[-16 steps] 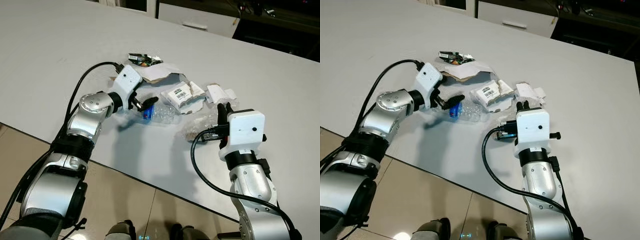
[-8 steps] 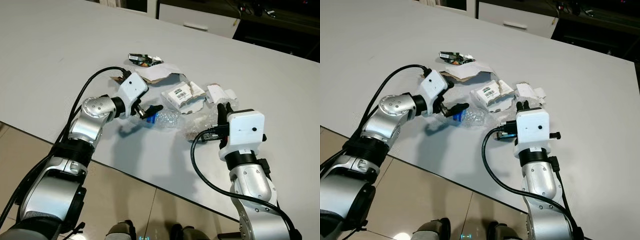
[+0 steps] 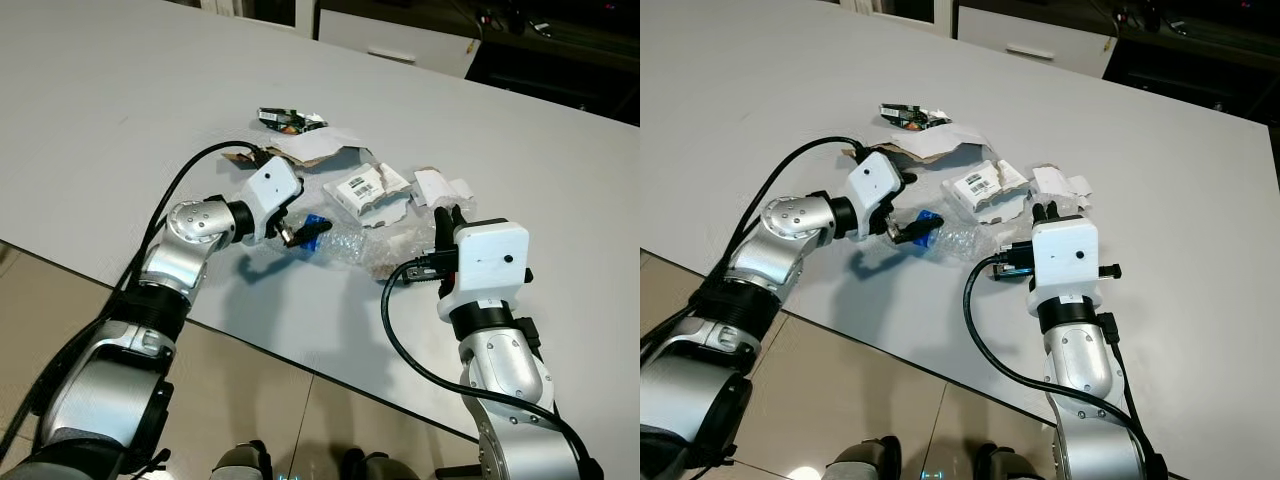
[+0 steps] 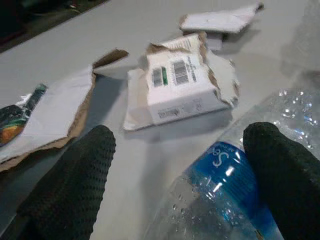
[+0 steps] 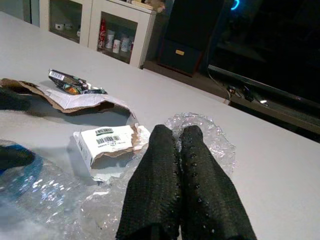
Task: Picking trash to rubbish bin
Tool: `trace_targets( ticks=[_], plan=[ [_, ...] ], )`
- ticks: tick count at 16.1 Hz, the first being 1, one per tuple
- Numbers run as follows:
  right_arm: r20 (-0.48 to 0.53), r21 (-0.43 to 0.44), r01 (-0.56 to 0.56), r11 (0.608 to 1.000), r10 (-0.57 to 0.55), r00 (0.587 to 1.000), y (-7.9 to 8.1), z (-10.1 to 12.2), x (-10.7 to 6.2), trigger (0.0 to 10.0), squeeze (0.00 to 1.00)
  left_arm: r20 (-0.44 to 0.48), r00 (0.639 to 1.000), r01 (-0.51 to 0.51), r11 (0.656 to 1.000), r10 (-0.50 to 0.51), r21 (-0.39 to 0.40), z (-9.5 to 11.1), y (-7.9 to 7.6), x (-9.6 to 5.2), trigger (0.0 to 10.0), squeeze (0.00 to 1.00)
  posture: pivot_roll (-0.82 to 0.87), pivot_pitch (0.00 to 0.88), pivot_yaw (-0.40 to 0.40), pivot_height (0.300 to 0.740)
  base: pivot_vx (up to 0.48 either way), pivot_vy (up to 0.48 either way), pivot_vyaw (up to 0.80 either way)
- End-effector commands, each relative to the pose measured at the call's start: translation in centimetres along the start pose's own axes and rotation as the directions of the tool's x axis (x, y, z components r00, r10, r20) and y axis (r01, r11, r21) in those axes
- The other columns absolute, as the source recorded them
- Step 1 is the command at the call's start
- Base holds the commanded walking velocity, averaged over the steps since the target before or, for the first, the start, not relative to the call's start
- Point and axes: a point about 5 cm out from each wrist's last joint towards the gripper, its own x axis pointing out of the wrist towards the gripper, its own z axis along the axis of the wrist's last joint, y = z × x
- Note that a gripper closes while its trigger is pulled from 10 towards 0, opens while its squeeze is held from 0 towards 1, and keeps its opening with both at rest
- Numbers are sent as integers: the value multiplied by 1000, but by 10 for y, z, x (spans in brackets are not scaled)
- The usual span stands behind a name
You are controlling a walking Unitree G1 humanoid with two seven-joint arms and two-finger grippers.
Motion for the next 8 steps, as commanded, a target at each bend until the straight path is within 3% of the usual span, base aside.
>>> trace_targets(
  ticks=[1,3,8],
  plan=[
    [-10,4,-2,1000,2,1000,1,-3,0,10000,0,36,998,-42,998,44,-51,6,6,2,10000,0,162,178,-51,740,0,0,0],
    [-10,4,-2,1000,2,1000,1,-3,-1,10000,0,41,999,-2,999,4,-47,8,4,2,10000,0,162,178,-51,740,0,0,0],
    [-9,5,1,1000,-1,1000,1,-4,0,10000,0,47,977,207,978,-208,26,5,-20,1,10000,0,162,173,-45,740,0,0,0]
  ],
)
